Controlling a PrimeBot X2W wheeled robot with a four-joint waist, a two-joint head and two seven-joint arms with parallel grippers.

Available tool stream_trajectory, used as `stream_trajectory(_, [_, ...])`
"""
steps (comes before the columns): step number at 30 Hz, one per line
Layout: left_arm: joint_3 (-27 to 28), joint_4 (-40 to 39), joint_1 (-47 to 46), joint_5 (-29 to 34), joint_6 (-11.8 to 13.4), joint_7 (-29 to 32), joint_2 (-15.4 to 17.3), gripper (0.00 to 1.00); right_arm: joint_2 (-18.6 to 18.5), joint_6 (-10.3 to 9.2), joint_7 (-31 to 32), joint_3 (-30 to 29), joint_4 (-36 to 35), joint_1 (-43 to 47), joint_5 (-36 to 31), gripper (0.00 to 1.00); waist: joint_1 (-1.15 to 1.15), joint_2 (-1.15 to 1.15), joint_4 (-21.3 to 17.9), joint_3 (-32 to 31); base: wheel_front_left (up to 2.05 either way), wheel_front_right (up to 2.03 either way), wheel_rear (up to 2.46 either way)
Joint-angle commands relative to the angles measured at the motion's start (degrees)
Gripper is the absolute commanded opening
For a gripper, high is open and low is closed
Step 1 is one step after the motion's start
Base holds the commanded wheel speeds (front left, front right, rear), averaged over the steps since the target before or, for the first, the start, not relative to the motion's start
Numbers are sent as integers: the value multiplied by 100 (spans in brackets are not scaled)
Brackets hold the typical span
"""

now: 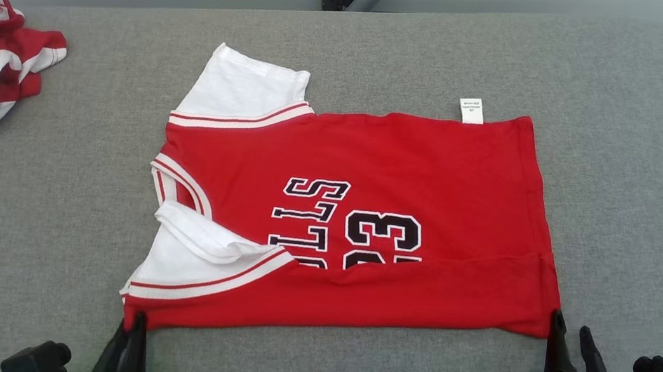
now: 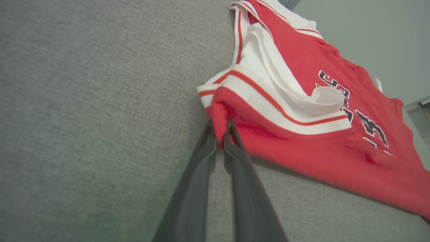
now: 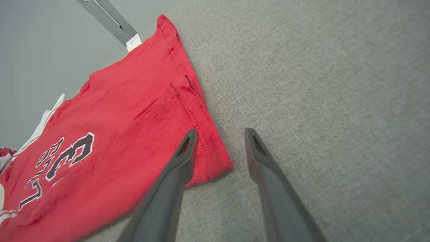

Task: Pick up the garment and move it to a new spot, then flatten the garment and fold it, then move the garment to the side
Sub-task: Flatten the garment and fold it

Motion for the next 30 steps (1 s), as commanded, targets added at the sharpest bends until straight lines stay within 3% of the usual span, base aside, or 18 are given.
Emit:
stream_trajectory(1, [38,-14,109,9,-13,-14,94,100,-17,-6,-49,-79,-61,99,-69,100,0,33,-28,-16,0,0,0])
stream_trajectory(7, [141,-240,25,116,71,60,392,100,-19,-5,-43,-434,-313,160,-283,100,0,33,-104,2,0,0,0])
stream_trajectory(16, [59,-675,-1105,478,200,680,943,100,-18,-5,141,-668,-1013,-127,-703,100,0,33,-276,308,0,0,0])
stream_trajectory(22, [-198,-448,-2580,763,111,1357,1248,100,-18,-5,428,-439,-1505,-591,-990,100,0,33,-473,840,0,0,0])
stream_trajectory(30, [-556,698,-4625,1056,11,2019,1205,100,-16,-5,618,-23,-1825,-1211,-1081,100,0,33,-685,1740,0,0,0])
